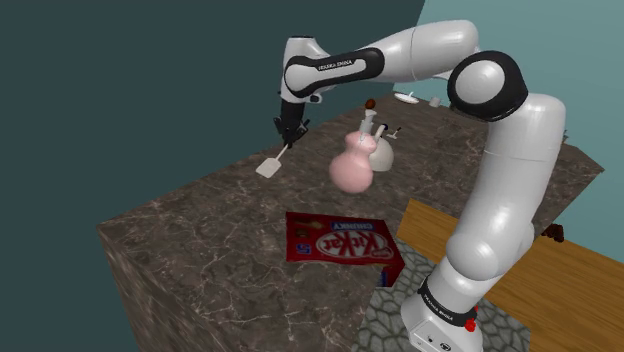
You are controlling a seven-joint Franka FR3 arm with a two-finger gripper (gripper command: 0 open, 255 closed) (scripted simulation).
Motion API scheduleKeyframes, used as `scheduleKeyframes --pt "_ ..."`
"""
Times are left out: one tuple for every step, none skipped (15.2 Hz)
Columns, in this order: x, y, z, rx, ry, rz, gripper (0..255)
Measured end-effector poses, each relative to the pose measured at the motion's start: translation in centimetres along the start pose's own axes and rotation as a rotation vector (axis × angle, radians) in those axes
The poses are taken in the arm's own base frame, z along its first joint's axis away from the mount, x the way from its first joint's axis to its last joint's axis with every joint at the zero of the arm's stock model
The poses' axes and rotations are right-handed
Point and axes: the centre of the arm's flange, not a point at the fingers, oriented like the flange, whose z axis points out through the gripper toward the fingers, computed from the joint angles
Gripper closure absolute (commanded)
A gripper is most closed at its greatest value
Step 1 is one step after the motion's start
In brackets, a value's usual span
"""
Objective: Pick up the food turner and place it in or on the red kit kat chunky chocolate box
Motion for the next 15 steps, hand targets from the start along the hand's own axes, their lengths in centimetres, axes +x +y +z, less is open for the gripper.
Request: scheduleKeyframes --pt "0.1 0.0 -0.5 0.0 0.0 0.0 255" --pt "0.2 0.1 -1.1 0.0 0.0 0.0 255" --pt "0.3 0.1 -1.5 0.0 0.0 0.0 255" --pt "0.3 0.0 -2.0 0.0 0.0 0.0 255" --pt "0.2 0.0 -2.6 0.0 0.0 0.0 255" --pt "0.3 0.0 -3.1 0.0 0.0 0.0 255" --pt "0.4 0.1 -3.6 0.0 0.0 0.0 255" --pt "0.4 0.1 -4.1 0.0 0.0 0.0 255" --pt "0.5 0.2 -4.7 0.0 0.0 0.0 255" --pt "0.5 0.2 -5.2 0.0 0.0 0.0 255" --pt "0.4 0.1 -5.8 0.0 0.0 0.0 255" --pt "0.4 0.1 -6.3 0.0 0.0 0.0 255" --pt "0.5 0.1 -6.7 0.0 0.0 0.0 255" --pt "0.4 0.0 -7.4 0.0 0.0 0.0 255" --pt "0.5 0.1 -7.7 0.0 0.0 0.0 255"
